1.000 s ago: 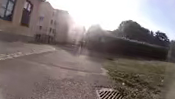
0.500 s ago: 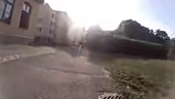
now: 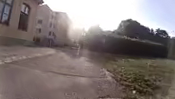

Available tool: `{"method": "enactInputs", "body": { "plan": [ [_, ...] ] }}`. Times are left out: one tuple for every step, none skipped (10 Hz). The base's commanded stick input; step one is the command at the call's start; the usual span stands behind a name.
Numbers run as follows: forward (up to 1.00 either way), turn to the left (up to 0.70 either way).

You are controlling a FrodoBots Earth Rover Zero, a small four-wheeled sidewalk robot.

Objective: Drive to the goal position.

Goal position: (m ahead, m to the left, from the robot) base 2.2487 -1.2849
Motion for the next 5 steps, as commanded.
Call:
{"method": "enactInputs", "body": {
  "plan": [
    [0.44,0.03],
    [0.44,0.03],
    [0.44,0.03],
    [0.44,0.03],
    [0.44,0.03]
  ]
}}
